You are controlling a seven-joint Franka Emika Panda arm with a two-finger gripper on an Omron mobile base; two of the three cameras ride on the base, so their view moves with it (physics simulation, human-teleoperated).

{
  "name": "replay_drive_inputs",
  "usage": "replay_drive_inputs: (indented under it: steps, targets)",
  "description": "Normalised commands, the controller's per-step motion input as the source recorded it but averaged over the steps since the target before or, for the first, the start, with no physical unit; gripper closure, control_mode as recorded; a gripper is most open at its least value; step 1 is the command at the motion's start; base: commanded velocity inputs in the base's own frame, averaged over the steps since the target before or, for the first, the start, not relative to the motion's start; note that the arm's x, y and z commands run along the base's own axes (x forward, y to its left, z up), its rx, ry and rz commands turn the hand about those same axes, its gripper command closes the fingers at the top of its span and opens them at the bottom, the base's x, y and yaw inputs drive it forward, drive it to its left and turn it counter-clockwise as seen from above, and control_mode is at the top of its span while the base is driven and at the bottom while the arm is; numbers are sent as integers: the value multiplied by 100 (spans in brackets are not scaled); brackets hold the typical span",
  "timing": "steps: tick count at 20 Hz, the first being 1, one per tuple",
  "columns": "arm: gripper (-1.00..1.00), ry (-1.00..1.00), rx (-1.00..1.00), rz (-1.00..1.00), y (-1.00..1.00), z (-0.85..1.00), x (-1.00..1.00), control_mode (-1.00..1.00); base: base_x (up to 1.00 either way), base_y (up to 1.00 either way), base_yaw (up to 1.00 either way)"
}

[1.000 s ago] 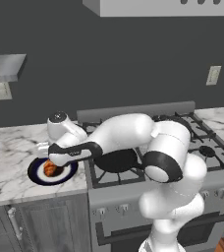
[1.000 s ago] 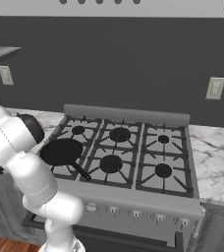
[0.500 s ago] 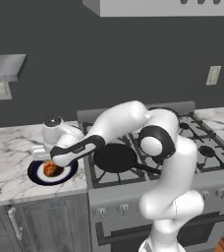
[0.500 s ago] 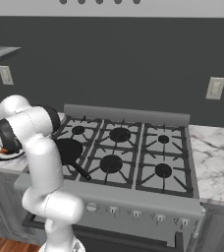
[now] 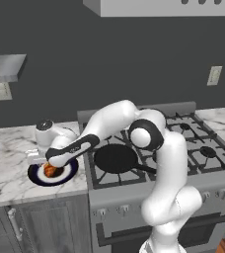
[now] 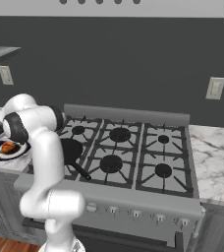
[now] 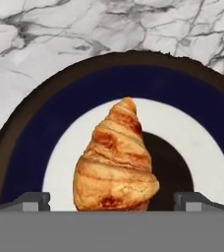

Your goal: Pick the croissant and place it on the pan. Then turn on the stove to warm the croissant.

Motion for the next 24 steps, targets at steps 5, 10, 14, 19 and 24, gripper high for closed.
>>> replay_drive_inputs:
  steps: [5, 10, 14, 19, 24]
  targets:
    - [-100, 3, 0, 0, 1, -29, 6, -100, 0, 0, 0]
    - [-100, 3, 0, 0, 0, -34, 2, -100, 0, 0, 0]
    - [-100, 0, 0, -2, 0, -39, 0, -100, 0, 0, 0]
    - [100, 2, 0, -10, 0, -56, -3, -100, 0, 0, 0]
    - [100, 0, -1, -12, -20, -69, -23, -100, 0, 0, 0]
